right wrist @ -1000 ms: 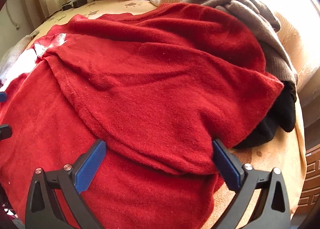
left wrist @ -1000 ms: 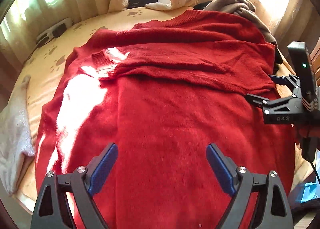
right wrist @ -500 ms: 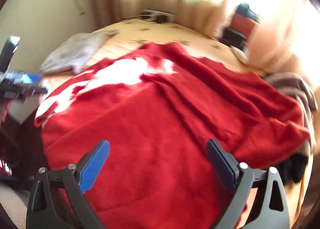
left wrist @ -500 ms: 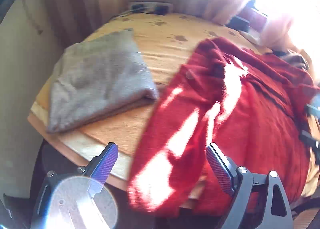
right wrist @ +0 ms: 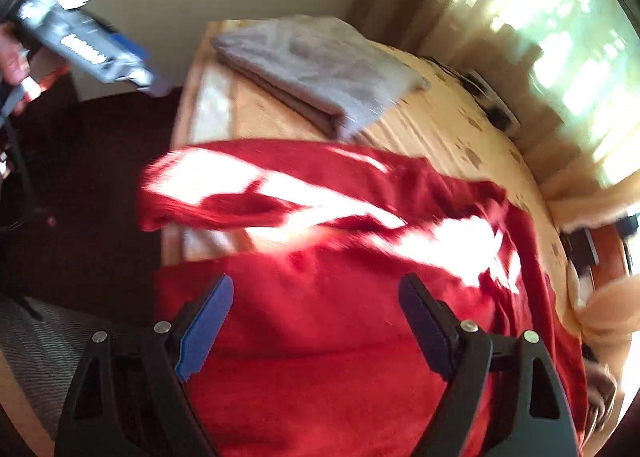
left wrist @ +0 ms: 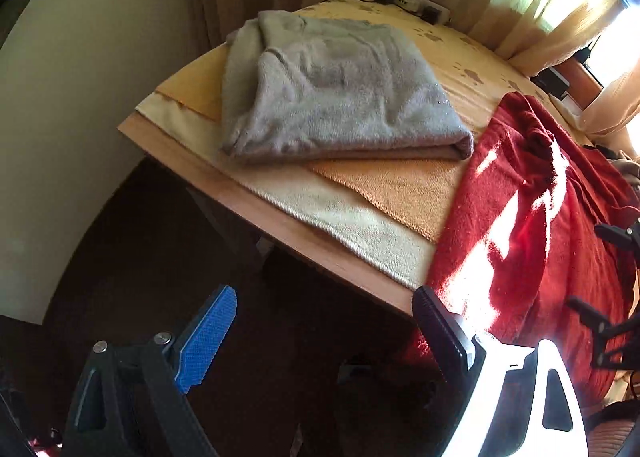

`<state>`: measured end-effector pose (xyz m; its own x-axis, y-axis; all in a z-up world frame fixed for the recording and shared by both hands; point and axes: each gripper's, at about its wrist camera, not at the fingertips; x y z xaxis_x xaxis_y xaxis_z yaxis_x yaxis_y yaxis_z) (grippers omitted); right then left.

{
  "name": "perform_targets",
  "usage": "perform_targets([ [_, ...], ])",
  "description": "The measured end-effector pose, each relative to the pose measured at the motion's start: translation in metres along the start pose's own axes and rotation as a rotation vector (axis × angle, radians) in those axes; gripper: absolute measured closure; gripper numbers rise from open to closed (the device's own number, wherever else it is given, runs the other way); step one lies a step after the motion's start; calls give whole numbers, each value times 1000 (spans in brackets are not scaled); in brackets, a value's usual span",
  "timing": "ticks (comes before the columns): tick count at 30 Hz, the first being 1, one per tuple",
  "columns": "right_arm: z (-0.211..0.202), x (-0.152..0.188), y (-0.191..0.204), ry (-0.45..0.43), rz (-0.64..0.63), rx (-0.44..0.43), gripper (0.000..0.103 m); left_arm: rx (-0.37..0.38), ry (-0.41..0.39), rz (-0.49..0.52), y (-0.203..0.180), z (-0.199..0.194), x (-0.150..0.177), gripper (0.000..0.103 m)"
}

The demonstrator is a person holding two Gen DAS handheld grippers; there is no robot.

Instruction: Fold clothes

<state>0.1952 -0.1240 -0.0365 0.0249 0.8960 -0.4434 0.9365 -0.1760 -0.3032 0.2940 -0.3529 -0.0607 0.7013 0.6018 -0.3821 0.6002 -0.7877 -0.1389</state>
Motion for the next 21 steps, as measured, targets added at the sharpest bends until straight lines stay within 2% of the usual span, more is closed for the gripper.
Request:
perform_targets([
  [4, 0, 55, -93, 135, 312, 180, 15, 22, 3, 42, -10, 7, -10, 11],
  [7, -6, 116, -161, 228, 508, 294, 15, 40, -24, 88, -27, 4, -23, 11],
  [9, -10, 165, -200, 291, 637, 339, 15, 41, -52, 118, -42, -3, -30, 11],
  [11, -12, 215, -232, 342, 779, 335, 14, 55, -67, 134, -56, -10, -32, 11],
  [14, -18, 274, -258, 316, 984, 201, 9, 57, -73, 170, -77, -16, -30, 11],
  [16, -23, 282, -260, 323, 997, 197, 9, 52, -76, 187, -88, -20, -27, 11],
  [18, -34, 268, -250, 321, 903, 283, 9, 51, -82, 189, -96, -25, -23, 11],
  [20, -52, 240, -231, 252, 770, 342, 9, 55, -95, 167, -96, -31, -21, 11],
  [21, -61, 223, -217, 202, 702, 342, 9, 46, -102, 142, -92, -34, -18, 11],
])
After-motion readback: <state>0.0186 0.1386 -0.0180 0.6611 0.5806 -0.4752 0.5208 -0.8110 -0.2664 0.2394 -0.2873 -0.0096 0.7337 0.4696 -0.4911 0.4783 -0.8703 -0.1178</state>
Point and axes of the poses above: each gripper's, at about its wrist camera, not at the fingertips, and z roughly the way its jaws point, y to its left, x to its underside, and after that the axes turned 2 degrees about -z, right-handed
